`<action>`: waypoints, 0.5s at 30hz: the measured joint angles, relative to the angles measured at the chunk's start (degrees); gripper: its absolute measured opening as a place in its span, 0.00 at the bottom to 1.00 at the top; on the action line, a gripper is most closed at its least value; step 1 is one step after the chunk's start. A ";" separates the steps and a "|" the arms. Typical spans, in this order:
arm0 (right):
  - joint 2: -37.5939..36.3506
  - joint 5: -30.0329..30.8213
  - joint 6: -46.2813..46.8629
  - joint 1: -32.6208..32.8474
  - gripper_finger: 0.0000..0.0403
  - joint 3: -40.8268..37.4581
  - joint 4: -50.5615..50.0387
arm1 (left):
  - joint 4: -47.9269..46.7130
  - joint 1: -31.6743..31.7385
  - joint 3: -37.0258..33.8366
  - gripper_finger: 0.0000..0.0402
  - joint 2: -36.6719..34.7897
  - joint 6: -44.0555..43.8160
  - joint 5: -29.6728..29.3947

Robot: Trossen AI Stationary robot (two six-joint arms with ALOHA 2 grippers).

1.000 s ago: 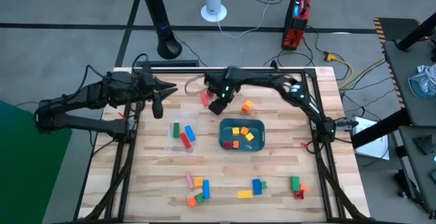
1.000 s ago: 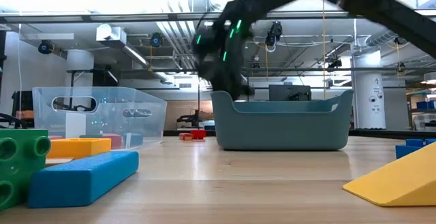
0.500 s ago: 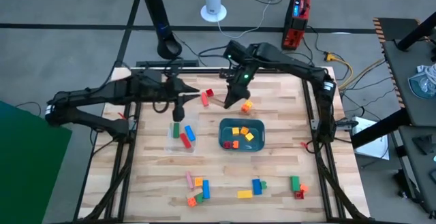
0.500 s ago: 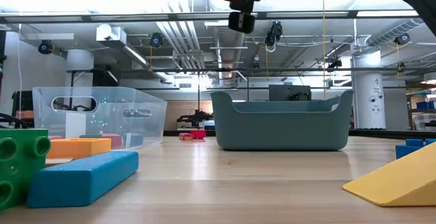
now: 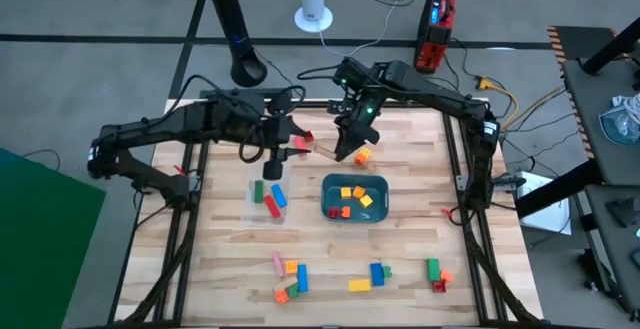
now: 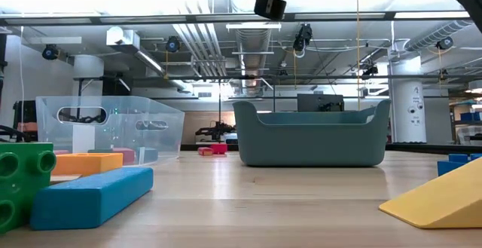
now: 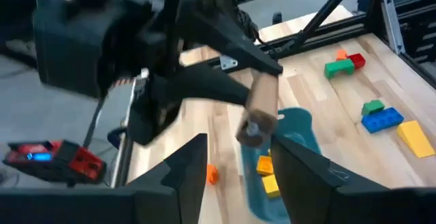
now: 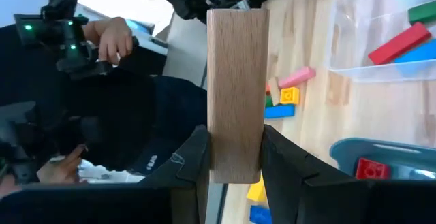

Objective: Sort blocks by size
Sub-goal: Put the top brown rectangular block into the transparent bin

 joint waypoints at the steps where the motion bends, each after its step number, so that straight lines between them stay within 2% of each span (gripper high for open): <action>1: 0.00 -0.45 -0.27 0.00 0.22 0.00 0.04 | 0.18 0.00 0.46 0.38 0.40 0.73 0.31; 9: 0.01 -1.75 -0.27 -0.02 0.22 0.04 1.33 | 0.43 0.00 1.29 0.36 1.42 3.64 4.27; 15: 0.30 -2.08 3.88 0.00 0.22 -0.22 8.94 | 2.13 0.00 1.24 0.33 2.33 3.55 4.57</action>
